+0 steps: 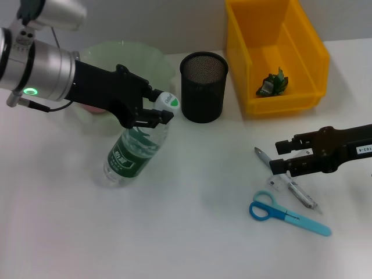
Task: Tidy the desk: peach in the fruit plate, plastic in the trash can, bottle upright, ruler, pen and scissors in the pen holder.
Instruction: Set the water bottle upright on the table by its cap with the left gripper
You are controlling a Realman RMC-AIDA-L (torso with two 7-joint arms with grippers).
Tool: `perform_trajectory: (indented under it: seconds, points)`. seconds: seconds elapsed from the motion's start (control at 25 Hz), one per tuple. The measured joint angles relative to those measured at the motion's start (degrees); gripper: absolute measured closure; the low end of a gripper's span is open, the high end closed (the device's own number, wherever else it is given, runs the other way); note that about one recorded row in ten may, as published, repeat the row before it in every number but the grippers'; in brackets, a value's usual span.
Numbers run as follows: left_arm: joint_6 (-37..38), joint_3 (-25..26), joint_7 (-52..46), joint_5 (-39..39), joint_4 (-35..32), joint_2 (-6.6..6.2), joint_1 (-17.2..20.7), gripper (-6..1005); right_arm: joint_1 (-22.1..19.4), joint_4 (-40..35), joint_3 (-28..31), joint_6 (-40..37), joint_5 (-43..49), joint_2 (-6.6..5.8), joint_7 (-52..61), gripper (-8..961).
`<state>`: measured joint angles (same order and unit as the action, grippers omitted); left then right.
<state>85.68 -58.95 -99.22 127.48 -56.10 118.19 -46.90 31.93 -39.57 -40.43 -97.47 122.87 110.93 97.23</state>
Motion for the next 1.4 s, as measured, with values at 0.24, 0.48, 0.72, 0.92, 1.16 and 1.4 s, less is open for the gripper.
perform_trajectory:
  seconds: [0.24,0.48,0.72,0.92,1.16,1.4]
  points:
    - [1.3,3.0,-0.1,-0.9,-0.4,0.0,0.9,524,0.5,0.5,0.0,0.0,1.0,-0.39,0.3,231]
    - [2.6,4.7,0.2,-1.7,-0.5,-0.01,1.5,519,0.6,0.5,0.0,-0.2,1.1,-0.39,0.3,231]
    - [2.7,5.1,0.2,-3.2,-0.6,-0.42,2.6,514,0.5,0.5,0.0,-0.3,1.2,-0.37,0.3,232]
    - [2.7,5.3,0.4,-5.3,-0.6,-1.16,3.9,510,0.5,0.5,0.0,-0.3,1.2,-0.37,0.3,232]
    - [2.7,5.4,1.4,-8.7,-0.8,-2.38,6.5,505,0.5,0.5,0.0,-0.3,1.2,-0.36,0.2,232]
    - [2.8,6.3,1.7,-10.1,-1.0,-3.1,8.9,500,0.6,0.5,0.0,-0.2,1.2,-0.36,0.1,232]
